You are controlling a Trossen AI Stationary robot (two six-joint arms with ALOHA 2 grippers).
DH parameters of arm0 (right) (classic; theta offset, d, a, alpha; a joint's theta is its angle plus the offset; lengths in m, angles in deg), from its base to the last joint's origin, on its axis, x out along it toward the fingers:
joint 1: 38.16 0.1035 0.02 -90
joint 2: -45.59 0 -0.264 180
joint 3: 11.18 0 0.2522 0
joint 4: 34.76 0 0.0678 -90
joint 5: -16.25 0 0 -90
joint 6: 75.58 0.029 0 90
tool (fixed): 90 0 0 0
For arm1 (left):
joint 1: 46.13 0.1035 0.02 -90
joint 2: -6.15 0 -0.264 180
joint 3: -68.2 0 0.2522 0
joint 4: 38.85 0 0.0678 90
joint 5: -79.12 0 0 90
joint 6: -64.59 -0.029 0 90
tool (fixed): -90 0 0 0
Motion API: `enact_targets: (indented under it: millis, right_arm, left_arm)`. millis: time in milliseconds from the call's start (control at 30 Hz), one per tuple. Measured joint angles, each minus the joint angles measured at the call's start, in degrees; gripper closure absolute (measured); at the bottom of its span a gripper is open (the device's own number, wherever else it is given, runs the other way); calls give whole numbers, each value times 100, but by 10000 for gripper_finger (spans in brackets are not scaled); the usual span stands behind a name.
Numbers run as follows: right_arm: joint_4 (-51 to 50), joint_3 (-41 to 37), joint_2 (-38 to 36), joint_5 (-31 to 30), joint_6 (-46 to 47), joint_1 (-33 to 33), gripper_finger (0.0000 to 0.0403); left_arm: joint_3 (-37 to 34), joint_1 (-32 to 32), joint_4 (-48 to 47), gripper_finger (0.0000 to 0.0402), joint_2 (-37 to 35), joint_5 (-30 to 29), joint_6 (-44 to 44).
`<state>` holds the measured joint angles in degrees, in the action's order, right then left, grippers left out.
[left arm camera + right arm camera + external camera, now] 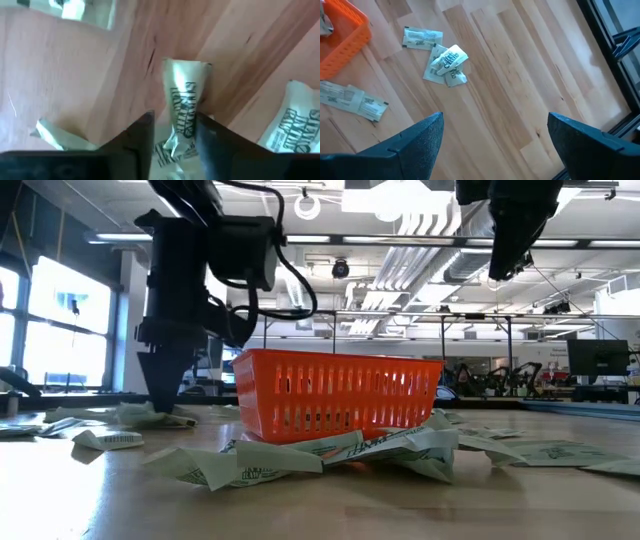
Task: Pick and place Stevia / Truvia into bins
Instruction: Put the stevia packet into the bin
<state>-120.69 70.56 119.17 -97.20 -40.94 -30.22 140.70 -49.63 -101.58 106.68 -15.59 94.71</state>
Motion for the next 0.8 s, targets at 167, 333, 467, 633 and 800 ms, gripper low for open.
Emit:
enact_targets:
  millis: [167,333,467,633,800]
  right_arm:
    - [-4,0,0,0,151,0,57]
    - [-8,0,1,0,194,0,57]
    - [-46,0,1,-23,243,0,57]
    - [-190,0,0,-27,243,0,57]
    - [-490,0,0,-22,242,9,57]
  left_arm:
    - [0,24,56,333,0,-20,-219]
    - [228,24,-76,375,0,-31,-270]
    - [788,24,-376,369,0,-33,-289]
    - [1671,-27,-85,365,-2,141,-607]
    - [1910,-104,1174,373,-11,447,-1020]
